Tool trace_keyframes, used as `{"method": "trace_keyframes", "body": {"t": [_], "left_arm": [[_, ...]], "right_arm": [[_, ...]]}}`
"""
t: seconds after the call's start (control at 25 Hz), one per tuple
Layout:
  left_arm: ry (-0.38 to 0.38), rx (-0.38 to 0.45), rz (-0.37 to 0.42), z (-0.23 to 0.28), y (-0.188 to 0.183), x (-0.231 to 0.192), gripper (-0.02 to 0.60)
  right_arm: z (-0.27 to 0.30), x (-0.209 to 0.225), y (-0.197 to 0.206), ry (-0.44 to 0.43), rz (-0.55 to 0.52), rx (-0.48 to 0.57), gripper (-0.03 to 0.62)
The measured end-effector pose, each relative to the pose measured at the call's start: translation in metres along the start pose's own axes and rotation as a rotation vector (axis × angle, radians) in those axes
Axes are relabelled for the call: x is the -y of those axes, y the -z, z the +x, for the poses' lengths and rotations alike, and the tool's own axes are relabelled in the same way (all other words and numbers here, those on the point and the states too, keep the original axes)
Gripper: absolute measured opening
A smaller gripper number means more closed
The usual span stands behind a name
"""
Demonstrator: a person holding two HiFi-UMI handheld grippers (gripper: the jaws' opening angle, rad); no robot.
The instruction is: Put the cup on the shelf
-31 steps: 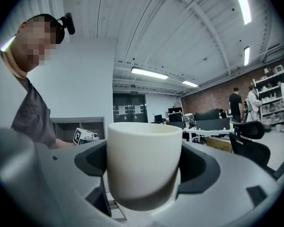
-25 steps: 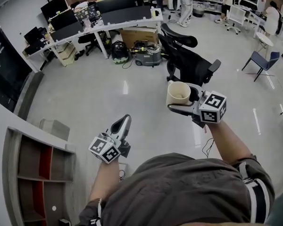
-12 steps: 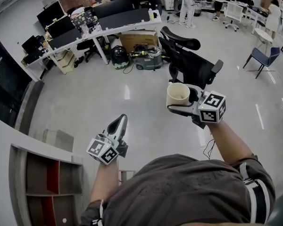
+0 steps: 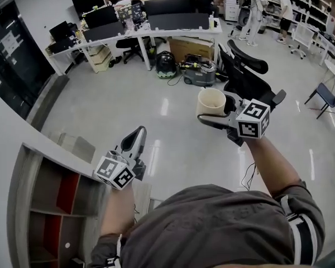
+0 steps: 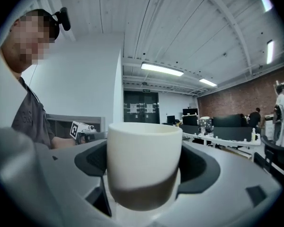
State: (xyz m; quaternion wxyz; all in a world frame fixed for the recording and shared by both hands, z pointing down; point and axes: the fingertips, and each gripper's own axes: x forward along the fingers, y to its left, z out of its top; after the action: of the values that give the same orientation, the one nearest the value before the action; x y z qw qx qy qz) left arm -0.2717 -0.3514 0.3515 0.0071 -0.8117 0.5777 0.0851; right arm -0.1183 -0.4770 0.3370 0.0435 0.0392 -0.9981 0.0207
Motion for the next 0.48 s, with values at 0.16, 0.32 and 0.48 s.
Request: {"method": "trace_keyframes", "body": {"t": [0.16, 0.32, 0.48], "left_arm": [[-0.122, -0.006, 0.058, -0.047, -0.030, -0.037, -0.005], [-0.270, -0.002, 0.108, -0.097, -0.067, -0.064, -0.005], [-0.415, -0.010, 0.160, -0.157, -0.096, -0.080, -0.005]], "right_arm": [[0.067, -0.021, -0.030, -0.114, -0.035, 0.013, 0.423], [0.135, -0.047, -0.063, -0.249, -0.062, 0.031, 0.423], [0.199, -0.093, -0.089, -0.386, -0.086, 0.048, 0.422]]}}
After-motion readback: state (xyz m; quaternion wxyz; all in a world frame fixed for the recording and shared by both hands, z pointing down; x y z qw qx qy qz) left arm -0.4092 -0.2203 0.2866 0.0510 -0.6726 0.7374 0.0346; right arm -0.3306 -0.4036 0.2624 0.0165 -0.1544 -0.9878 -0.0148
